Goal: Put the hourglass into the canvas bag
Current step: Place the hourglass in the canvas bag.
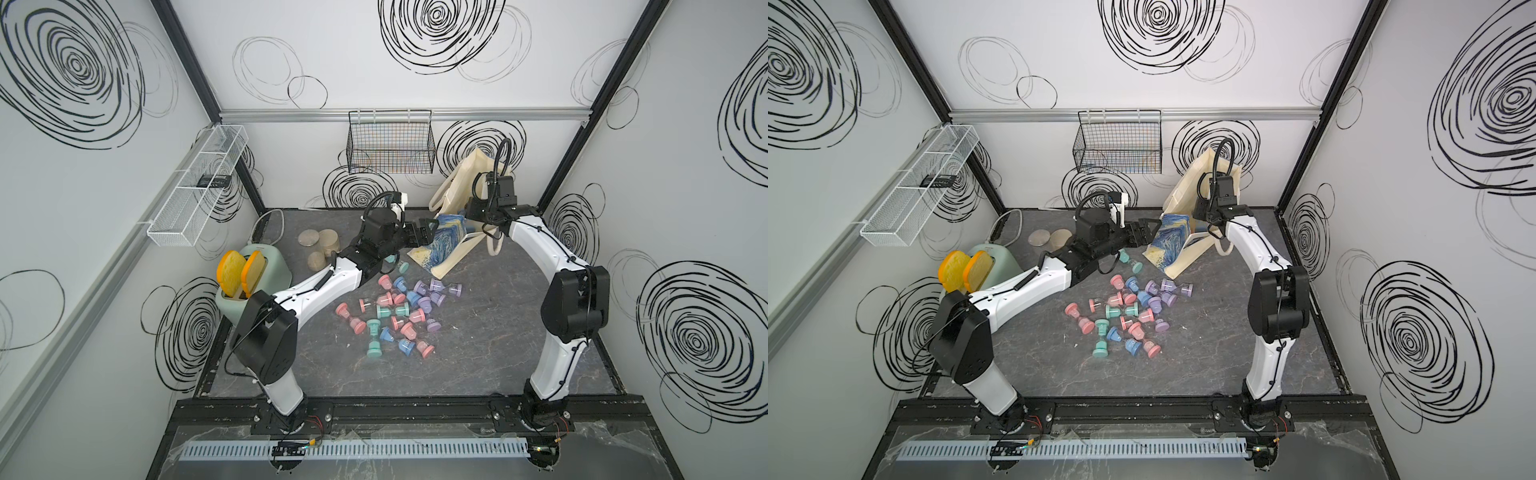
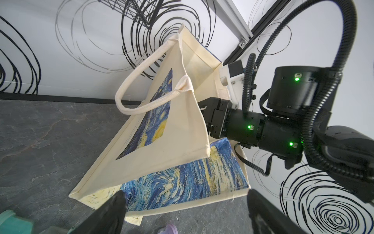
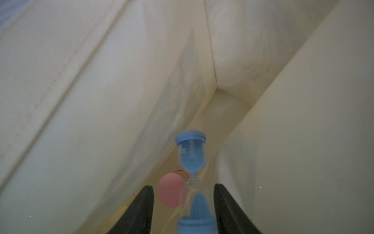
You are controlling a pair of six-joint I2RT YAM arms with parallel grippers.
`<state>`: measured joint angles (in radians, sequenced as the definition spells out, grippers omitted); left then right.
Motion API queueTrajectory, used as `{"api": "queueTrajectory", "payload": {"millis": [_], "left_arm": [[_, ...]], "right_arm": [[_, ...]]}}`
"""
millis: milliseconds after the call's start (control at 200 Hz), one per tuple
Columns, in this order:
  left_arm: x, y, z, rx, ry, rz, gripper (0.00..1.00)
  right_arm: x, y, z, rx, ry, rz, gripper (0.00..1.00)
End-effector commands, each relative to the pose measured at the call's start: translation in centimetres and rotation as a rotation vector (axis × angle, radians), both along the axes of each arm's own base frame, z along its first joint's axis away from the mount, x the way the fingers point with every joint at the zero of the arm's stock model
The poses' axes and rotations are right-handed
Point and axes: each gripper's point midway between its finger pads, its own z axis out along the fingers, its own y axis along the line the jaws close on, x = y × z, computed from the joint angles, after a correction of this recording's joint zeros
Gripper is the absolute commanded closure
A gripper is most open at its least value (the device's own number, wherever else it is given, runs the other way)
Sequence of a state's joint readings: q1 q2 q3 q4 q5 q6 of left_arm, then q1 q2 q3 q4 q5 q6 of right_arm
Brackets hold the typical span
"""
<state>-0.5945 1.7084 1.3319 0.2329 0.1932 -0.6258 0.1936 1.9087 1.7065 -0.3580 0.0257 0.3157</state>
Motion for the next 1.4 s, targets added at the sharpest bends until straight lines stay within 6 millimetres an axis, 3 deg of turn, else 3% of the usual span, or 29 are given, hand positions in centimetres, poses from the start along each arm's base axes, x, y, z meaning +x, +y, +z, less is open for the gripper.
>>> {"api": "queueTrajectory", "payload": {"millis": [0, 270, 610, 790, 910, 1126, 1291, 1396], "left_arm": [[0.4, -0.4, 2.3, -0.043, -0.060, -0.010, 0.04], [0.4, 0.0, 2.6, -0.038, -0.067, 0.003, 0.04], [-0.1, 2.1, 5.5, -0.057, -0.100, 0.037, 0.04], [-1.7, 4.1, 7.8, -0.047, -0.143, 0.061, 0.04], [-3.0, 5.2, 8.0, -0.025, -0.147, 0.070, 0.04], [-6.1, 7.3, 6.7, 0.030, -0.117, 0.069, 0.04], [-8.1, 9.4, 4.7, 0.071, -0.075, 0.107, 0.04], [-9.0, 10.4, 4.4, 0.078, -0.050, 0.103, 0.04]], "right_arm": [[0.0, -0.1, -0.8, -0.022, 0.015, 0.001, 0.42], [-0.6, 0.3, 2.2, -0.014, -0.048, 0.002, 0.29], [-2.4, 1.2, 9.3, 0.008, -0.173, 0.032, 0.12], [-4.3, 1.9, 12.9, 0.022, -0.233, 0.056, 0.07], [-6.4, 3.2, 14.7, 0.021, -0.262, 0.082, 0.04], [-12.3, 5.7, 14.8, 0.027, -0.262, 0.137, 0.01], [-15.6, 6.1, 12.7, 0.144, -0.211, 0.122, 0.00], [-17.2, 6.7, 10.9, 0.197, -0.202, 0.105, 0.01]]}}
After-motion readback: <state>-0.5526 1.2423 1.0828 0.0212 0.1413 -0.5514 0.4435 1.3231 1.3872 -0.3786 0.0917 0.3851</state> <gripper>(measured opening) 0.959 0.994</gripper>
